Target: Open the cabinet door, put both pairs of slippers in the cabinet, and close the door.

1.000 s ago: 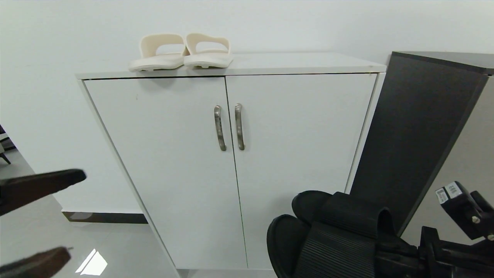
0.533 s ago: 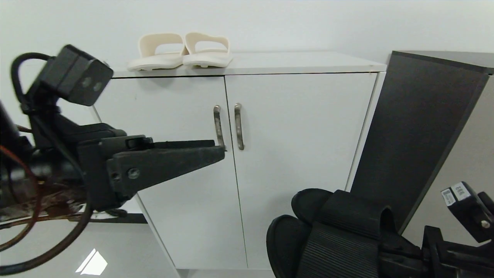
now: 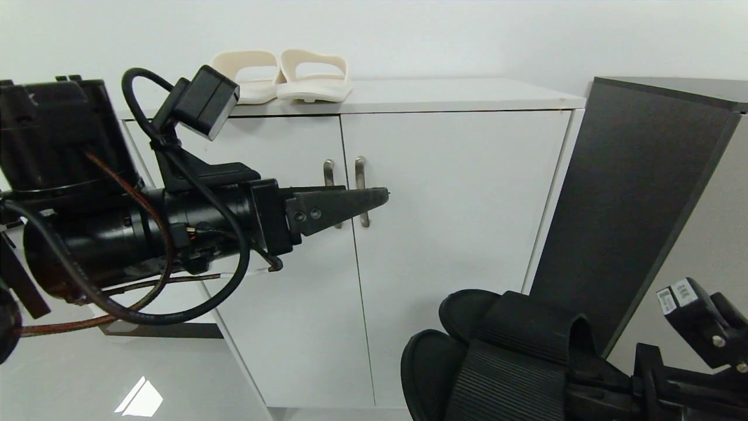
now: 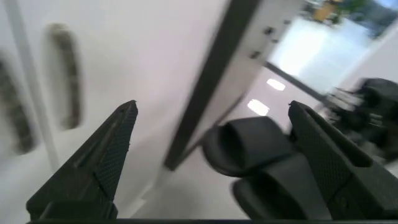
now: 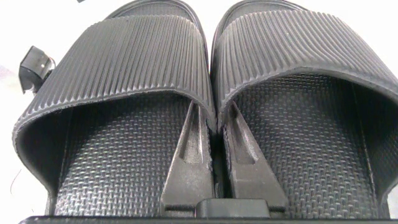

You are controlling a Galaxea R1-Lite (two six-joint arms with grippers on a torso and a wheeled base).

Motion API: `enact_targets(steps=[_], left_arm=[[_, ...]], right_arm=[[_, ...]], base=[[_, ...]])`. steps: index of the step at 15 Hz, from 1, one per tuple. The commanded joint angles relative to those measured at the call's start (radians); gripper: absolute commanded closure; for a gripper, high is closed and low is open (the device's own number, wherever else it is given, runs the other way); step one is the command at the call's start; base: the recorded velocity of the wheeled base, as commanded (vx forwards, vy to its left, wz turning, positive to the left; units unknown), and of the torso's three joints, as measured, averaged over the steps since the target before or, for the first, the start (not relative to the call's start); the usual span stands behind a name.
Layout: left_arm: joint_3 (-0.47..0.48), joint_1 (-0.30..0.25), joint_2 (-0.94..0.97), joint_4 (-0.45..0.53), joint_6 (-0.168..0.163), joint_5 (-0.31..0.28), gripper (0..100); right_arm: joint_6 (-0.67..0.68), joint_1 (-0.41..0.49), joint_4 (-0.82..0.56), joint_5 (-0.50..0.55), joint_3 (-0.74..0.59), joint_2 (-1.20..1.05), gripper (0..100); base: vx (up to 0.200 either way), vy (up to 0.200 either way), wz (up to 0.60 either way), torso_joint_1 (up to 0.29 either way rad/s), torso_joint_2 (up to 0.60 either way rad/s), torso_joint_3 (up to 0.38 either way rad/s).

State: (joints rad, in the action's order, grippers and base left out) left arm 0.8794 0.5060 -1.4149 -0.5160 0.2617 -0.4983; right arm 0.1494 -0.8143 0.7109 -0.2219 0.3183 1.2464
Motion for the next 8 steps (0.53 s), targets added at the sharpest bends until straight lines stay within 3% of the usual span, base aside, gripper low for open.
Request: enact_targets(steps=[1, 6, 8], left_arm=[[0.016, 0.0, -0.019, 0.001, -0.004, 0.014, 0], [0.067, -0.006, -0.108, 0.005, -0.006, 0.075, 0], [0.066, -0.009, -0.119, 0.005, -0.029, 0.086, 0]], right_arm=[[-0.001, 0.001, 0.001, -0.001, 0.004, 0.01, 100], [-0.001, 0.001, -0.001, -0.004, -0.001, 0.007, 100], [-0.001, 0.003, -0.001, -0.004, -0.004, 0.007, 100]], base=[[0.0, 0.0, 0.0, 0.0, 0.0, 0.0], [0.0, 0.0, 0.0, 0.0, 0.0, 0.0], [0.0, 0.0, 0.0, 0.0, 0.0, 0.0]])
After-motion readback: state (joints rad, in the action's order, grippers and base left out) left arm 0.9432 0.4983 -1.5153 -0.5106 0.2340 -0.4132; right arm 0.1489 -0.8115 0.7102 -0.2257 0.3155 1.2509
